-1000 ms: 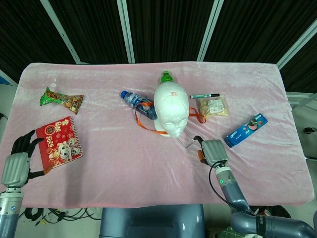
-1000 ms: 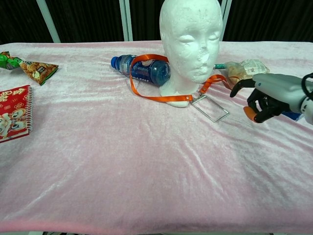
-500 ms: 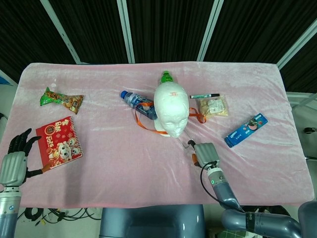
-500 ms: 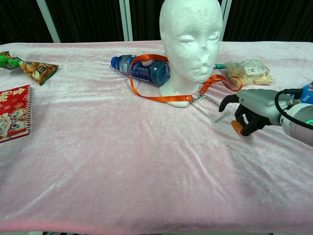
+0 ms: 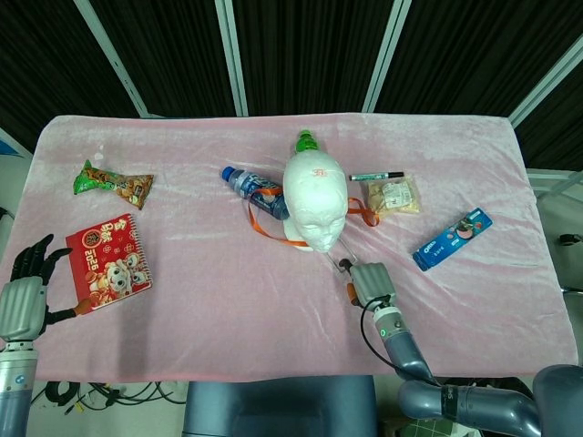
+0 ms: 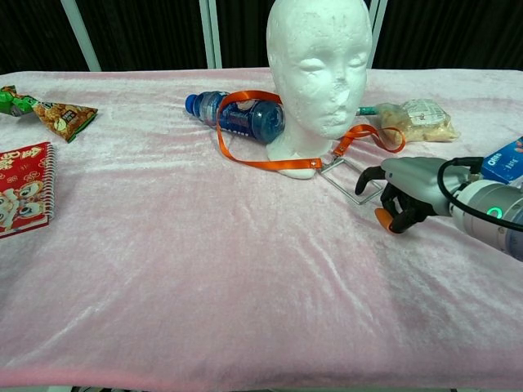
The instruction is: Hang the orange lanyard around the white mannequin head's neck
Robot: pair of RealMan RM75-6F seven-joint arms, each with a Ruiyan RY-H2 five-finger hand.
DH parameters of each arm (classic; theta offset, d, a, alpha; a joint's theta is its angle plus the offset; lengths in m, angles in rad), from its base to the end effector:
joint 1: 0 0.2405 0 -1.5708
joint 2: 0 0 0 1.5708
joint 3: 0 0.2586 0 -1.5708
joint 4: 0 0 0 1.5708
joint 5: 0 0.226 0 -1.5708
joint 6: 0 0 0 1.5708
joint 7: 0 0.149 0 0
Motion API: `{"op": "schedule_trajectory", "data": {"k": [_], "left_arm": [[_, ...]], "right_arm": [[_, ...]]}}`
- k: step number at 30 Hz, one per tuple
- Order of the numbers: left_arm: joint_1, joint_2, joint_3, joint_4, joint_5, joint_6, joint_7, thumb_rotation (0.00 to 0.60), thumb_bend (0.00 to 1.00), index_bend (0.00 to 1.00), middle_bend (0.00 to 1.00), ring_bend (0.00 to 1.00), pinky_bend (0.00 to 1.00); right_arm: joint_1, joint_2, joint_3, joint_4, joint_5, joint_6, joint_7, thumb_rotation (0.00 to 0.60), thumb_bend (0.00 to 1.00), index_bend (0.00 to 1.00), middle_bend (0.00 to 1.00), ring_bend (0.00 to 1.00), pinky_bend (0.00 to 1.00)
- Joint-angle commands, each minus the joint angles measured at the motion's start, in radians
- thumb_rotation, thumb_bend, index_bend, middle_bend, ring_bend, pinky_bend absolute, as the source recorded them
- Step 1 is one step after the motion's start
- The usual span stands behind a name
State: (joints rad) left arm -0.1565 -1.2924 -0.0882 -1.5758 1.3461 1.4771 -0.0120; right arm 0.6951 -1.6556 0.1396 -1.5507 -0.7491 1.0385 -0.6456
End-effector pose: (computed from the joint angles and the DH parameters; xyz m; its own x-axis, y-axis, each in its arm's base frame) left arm -0.3116 0.2164 0.1026 0.2357 -0.0367 0.9711 0.9699 0.0712 -0.2327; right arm -0.1738 -0.3120 -0.0734 0.4397 -0.4331 0.7868 -0.8969 -0.1652 0.4103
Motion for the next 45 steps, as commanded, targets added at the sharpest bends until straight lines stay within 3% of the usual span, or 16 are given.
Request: {"op": "schedule_trajectory", "data": {"k": [1, 26, 45], "left_arm": [[0.001, 0.0, -0.002, 0.0, -0.001, -0.004, 0.001, 0.6, 0.1, 0.21, 0.02, 0.0, 0.0], [0.011, -0.005, -0.021, -0.001, 0.001, -0.013, 0.013, 0.6, 0.1, 0.21, 0.02, 0.0, 0.0], [0.015, -0.007, -0.036, -0.002, -0.012, -0.018, 0.023, 0.6, 0.1, 0.22, 0.02, 0.0, 0.0]], "right_arm": [[0.002, -0.004, -0.004, 0.003, 0.0, 0.0, -0.002, 0.6, 0.54, 0.26, 0.72, 0.7, 0.62], [-0.022, 0.017, -0.064, -0.102, -0.03, 0.039, -0.011, 0.6, 0.55, 0.26, 0.72, 0.69, 0.62], [-0.081, 0.047, -0.153, -0.215, -0.13, 0.08, 0.005, 0.6, 0.55, 0.26, 0.72, 0.69, 0.62]]}}
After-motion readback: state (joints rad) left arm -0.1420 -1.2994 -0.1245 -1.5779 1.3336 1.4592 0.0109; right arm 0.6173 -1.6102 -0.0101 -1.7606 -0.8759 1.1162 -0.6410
